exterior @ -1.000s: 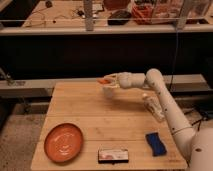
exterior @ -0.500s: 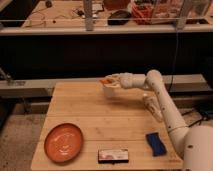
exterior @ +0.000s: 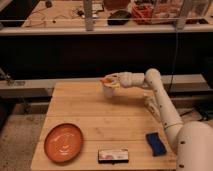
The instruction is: Place the pepper in the ceramic cup
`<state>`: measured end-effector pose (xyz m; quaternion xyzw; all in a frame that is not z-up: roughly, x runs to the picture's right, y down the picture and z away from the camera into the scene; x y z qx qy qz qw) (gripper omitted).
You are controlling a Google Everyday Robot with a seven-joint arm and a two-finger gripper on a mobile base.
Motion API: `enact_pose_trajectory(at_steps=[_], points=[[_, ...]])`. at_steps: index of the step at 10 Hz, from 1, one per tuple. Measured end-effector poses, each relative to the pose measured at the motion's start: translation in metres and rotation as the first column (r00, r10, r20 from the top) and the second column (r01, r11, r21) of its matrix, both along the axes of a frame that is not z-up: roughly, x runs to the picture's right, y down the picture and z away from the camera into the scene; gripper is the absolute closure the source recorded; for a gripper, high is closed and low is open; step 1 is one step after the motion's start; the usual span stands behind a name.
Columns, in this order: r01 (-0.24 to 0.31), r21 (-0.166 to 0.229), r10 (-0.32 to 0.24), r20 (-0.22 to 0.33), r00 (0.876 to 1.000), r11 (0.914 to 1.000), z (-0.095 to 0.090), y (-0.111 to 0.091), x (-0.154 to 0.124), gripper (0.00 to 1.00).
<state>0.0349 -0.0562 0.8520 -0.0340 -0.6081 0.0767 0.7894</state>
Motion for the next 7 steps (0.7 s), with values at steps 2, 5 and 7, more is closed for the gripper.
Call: enact_pose_trajectory(at_steps=[2,5,7], points=[[0.008,0.0,-0.008,0.001,1.0,1.0,0.0008,-0.0005,-0.0001,0.35],[0.023,0.0,-0.023,0.001,1.0,0.9997,0.0026,-0.0036,-0.0009,0.2],[0.046,0.002,-0.046,-0.004,0.999,0.9989,0.0019,-0.0033,-0.001,0.2]])
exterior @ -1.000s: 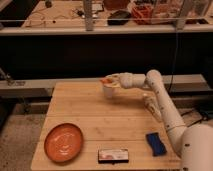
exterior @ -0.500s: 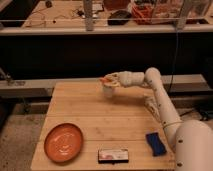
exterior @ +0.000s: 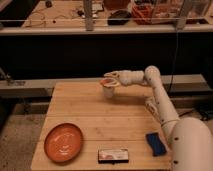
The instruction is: Place the pepper in the ceramic cup
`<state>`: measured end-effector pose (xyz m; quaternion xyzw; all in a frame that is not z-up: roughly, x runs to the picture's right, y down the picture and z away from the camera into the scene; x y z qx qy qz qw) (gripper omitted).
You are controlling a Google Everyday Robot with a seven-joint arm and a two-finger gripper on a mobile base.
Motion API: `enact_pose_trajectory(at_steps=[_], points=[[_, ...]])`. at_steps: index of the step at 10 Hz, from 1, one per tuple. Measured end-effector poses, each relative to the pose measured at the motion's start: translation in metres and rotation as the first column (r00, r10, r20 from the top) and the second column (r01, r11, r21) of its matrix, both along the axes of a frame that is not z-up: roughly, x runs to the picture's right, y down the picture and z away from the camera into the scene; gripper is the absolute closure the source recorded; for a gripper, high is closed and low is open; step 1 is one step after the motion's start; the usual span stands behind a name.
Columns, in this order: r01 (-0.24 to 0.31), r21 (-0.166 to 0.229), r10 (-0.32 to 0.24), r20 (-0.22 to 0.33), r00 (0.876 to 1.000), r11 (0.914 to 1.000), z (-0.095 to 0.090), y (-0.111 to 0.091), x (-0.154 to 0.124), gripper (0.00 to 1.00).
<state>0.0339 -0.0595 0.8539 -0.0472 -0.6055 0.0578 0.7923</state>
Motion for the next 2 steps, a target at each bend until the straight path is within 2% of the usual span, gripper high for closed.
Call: enact_pose_trajectory(at_steps=[2], points=[[0.03,-0.002,-0.03,-0.03,0.999,0.9996,-0.0011,0.0002,0.0009,0.2]])
